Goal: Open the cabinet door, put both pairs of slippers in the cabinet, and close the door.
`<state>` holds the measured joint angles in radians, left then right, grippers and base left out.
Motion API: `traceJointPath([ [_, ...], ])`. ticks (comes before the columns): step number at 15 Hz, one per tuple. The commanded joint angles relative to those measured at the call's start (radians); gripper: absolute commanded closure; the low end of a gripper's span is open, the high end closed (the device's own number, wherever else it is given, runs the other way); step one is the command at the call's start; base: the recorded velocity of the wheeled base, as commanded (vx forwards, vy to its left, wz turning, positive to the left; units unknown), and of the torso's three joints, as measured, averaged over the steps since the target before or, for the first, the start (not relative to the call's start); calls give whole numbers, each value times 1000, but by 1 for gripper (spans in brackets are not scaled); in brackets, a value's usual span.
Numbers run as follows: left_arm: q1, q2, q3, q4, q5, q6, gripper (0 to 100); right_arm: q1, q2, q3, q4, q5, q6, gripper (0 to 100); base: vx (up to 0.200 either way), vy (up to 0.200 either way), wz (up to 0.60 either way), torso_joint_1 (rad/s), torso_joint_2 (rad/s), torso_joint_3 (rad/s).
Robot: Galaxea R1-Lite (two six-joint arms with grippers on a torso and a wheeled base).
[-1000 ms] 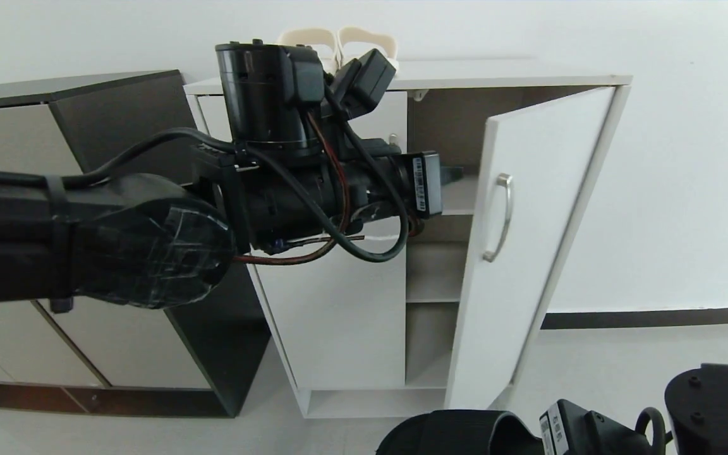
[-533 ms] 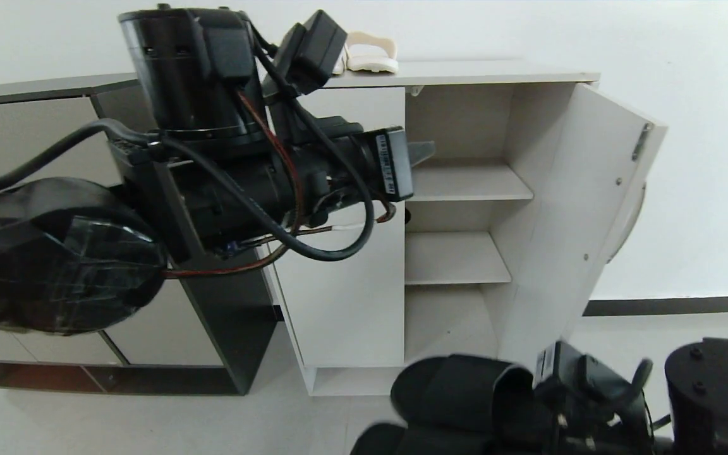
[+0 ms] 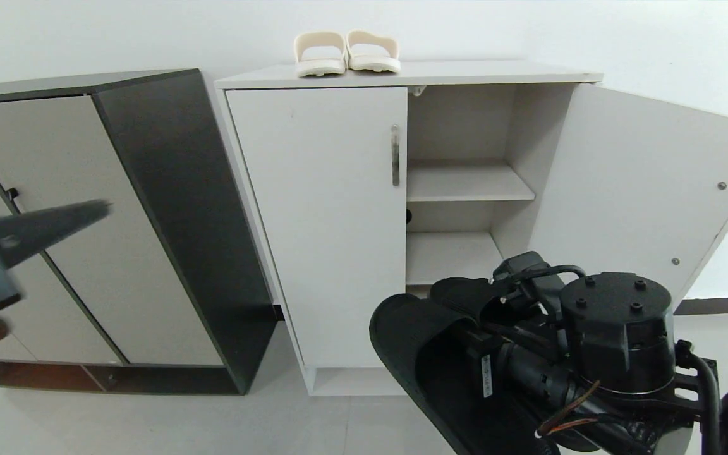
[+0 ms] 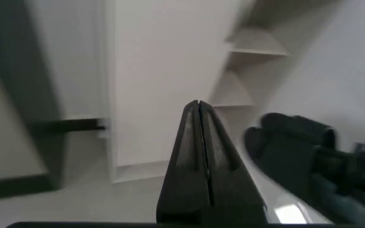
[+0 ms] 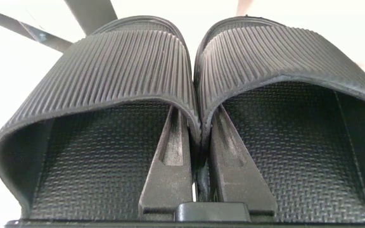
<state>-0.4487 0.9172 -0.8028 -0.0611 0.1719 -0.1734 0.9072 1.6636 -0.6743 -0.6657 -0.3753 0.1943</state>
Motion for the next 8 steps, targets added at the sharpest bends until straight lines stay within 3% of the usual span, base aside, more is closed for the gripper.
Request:
traceJointPath([
  [1, 300, -537, 338, 136, 162, 115, 100, -2, 25, -8, 0, -1, -3, 100, 0, 0, 0, 0, 0, 0],
  [2, 344, -595, 381, 136, 178, 130, 100, -2, 25, -10, 0, -2, -4, 100, 0, 0, 0, 0, 0, 0],
  [3, 438, -724, 468, 138, 173, 140, 100, -2, 25, -7, 0, -2, -4, 100, 0, 0, 0, 0, 0, 0],
  [4, 476, -831, 565, 139, 164, 141, 100, -2, 22, -2, 0, -2, -4, 100, 0, 0, 0, 0, 0, 0],
  [7, 461, -893, 760, 93, 161, 123, 100, 1, 28, 10, -2, -1, -3, 100, 0, 0, 0, 0, 0, 0],
  [8, 447, -917, 787, 69, 93, 126, 100, 2, 27, 12, -2, 1, -4, 100, 0, 0, 0, 0, 0, 0],
])
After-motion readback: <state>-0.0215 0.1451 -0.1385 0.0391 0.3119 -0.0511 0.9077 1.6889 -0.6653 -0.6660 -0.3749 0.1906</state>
